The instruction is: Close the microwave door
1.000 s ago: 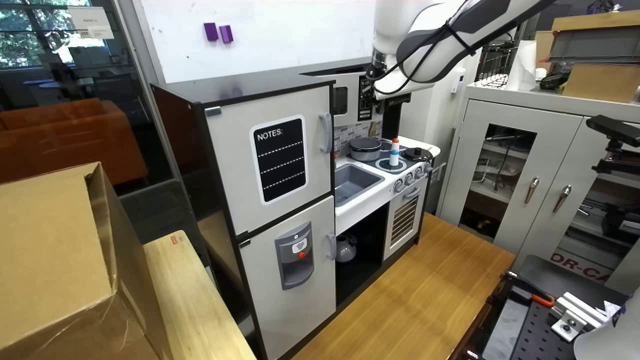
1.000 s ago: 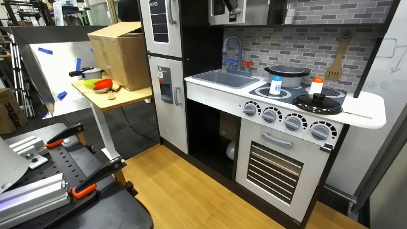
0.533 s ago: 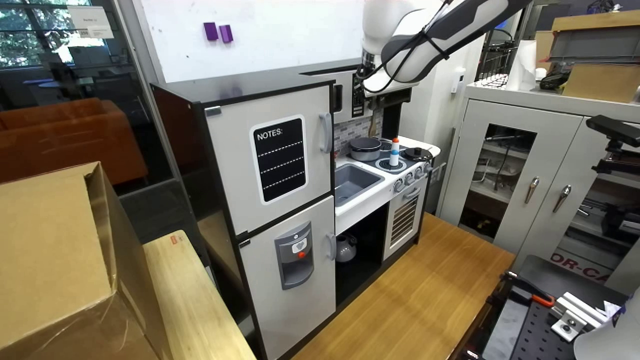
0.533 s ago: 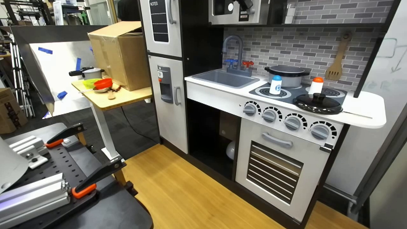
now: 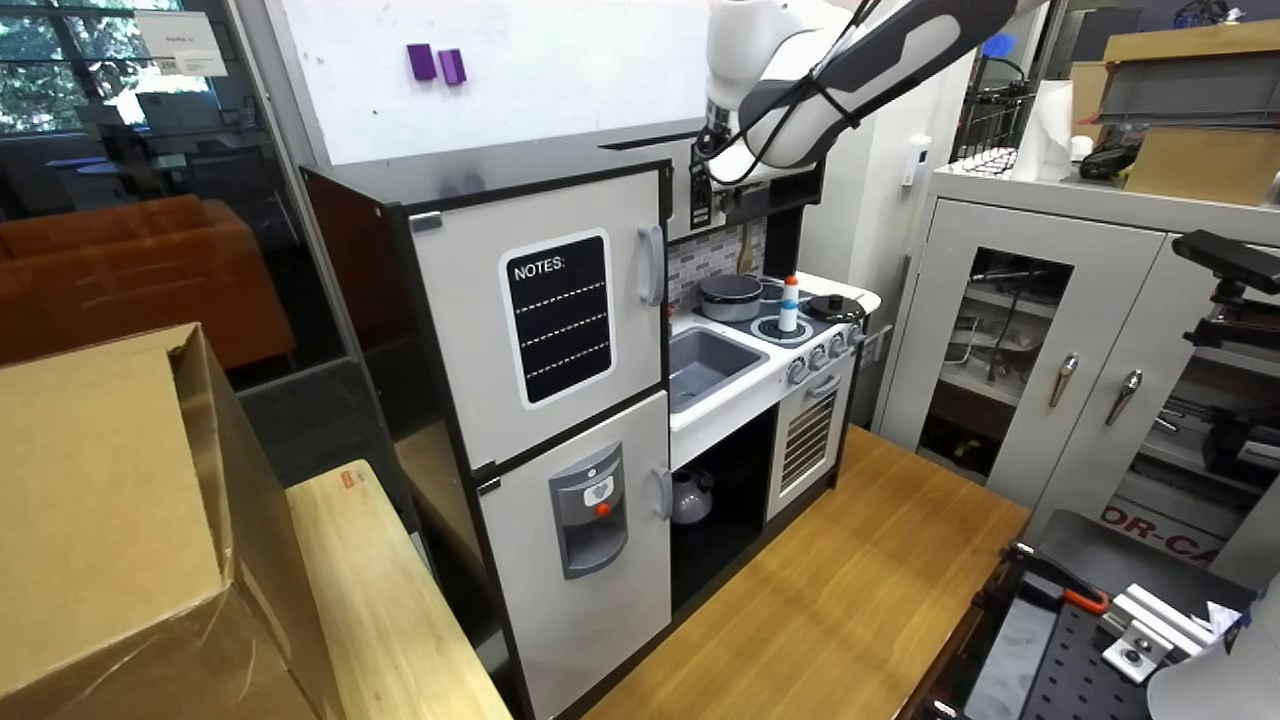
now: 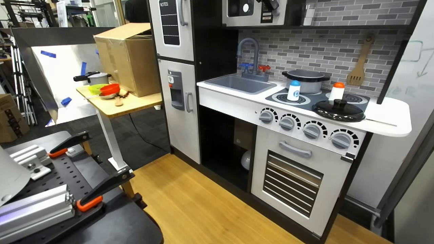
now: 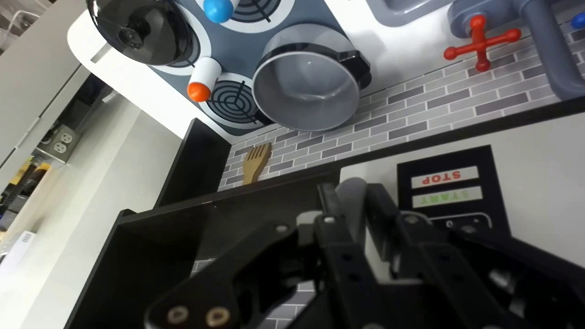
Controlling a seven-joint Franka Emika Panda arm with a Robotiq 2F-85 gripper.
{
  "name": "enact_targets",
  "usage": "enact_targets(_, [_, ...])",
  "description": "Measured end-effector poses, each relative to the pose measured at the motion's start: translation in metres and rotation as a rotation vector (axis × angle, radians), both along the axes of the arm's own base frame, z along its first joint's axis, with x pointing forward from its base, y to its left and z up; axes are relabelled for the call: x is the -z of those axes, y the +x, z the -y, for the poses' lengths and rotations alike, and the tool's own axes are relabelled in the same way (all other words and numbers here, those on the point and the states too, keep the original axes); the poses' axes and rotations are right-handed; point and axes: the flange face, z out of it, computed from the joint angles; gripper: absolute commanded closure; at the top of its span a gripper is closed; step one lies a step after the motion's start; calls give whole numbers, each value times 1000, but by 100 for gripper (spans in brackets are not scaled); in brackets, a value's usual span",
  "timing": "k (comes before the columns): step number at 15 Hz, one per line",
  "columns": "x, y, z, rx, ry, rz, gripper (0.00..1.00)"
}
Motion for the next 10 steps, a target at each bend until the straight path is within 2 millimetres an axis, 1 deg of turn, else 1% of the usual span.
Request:
enact_targets(2, [0, 9, 2, -13, -2, 6, 91])
enact_targets(4, [0, 10, 3, -16, 3, -1, 89])
enact_targets(5, [-1, 10, 4, -19, 7, -4, 63])
enact_targets(6, [-2, 10, 5, -22, 10, -7, 53])
enact_targets(7, [-3, 10, 5, -28, 11, -8, 48])
enact_targets(8, [-12, 12, 7, -35, 2, 6, 40])
enact_targets(9, [-24, 15, 9, -43, -8, 16, 35])
enact_targets(10, [-31, 15, 10, -50, -14, 14, 29])
